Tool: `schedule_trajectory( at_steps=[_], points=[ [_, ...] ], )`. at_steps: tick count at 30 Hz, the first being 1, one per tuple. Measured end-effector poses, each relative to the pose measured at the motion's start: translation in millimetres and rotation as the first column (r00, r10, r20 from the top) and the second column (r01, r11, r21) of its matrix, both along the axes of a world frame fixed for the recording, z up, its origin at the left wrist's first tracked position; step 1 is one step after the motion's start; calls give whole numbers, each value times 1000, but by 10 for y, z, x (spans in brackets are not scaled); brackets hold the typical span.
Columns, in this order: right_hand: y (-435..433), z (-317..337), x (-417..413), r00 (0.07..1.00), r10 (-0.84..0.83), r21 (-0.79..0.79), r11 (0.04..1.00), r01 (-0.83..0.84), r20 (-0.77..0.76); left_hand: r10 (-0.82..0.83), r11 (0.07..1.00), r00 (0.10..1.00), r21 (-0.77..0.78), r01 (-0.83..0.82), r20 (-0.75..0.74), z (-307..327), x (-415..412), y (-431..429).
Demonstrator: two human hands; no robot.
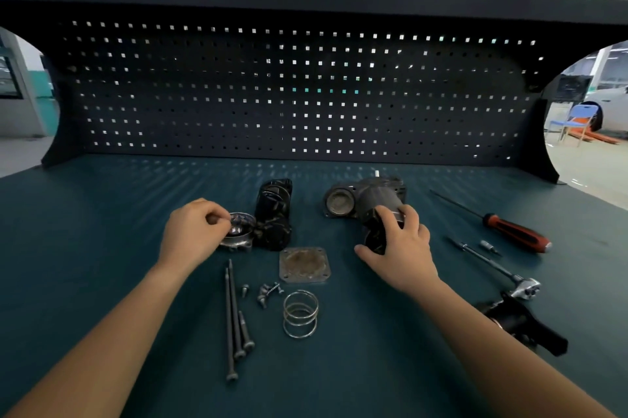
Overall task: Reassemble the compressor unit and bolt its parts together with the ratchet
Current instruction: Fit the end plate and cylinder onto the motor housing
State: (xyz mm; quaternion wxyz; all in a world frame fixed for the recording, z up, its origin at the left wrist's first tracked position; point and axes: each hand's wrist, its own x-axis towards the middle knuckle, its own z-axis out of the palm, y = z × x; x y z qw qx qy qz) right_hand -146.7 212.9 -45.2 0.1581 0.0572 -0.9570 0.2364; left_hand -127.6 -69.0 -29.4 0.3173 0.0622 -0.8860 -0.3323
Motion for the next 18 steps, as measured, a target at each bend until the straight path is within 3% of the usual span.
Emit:
schedule_trajectory(
  at_steps=[14,18],
  points=[
    [82,-42,-11,999,44,-53,998,-45,-32,30,988,999,148,-33,23,-163,-133,-155],
    [49,-50,-13,999,19,-34,999,-21,-44,-12,995,958,-96,42,287,-314,-204,-219]
  ],
)
